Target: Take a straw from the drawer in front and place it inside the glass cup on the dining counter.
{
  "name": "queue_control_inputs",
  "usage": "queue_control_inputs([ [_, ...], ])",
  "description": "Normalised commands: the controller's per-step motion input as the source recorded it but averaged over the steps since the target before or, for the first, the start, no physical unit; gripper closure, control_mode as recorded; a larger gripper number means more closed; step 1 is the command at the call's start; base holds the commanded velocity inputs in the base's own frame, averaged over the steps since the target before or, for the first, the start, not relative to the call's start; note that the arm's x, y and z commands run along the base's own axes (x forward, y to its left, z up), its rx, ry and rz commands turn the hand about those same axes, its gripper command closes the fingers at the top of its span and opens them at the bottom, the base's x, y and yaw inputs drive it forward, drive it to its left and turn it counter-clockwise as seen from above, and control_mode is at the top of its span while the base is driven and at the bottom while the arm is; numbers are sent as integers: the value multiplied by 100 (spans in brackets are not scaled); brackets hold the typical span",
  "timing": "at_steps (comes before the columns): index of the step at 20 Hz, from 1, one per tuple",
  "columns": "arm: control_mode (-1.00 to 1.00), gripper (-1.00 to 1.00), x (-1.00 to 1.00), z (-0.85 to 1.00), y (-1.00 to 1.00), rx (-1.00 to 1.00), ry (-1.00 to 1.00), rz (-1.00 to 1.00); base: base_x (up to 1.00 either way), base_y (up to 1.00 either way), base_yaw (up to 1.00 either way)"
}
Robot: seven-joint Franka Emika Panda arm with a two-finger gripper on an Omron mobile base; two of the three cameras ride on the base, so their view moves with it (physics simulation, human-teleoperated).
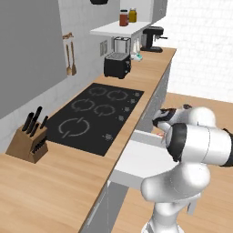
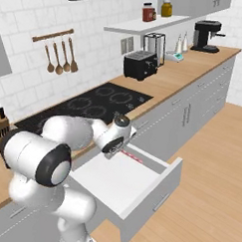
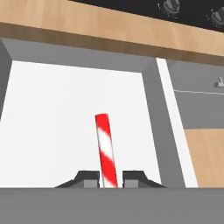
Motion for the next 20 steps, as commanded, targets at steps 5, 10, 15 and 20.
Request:
queue_control_inputs([
  [5,-100,100,-21,100,0,5,0,0,0,0,0],
  [10,-100,100,-33,100,0,10,0,-3,0,0,0],
  [15,-100,100,-34,100,0,11,0,-5,0,0,0],
  [20,-100,100,-14,69,10,1,-7,-10,0,0,0],
])
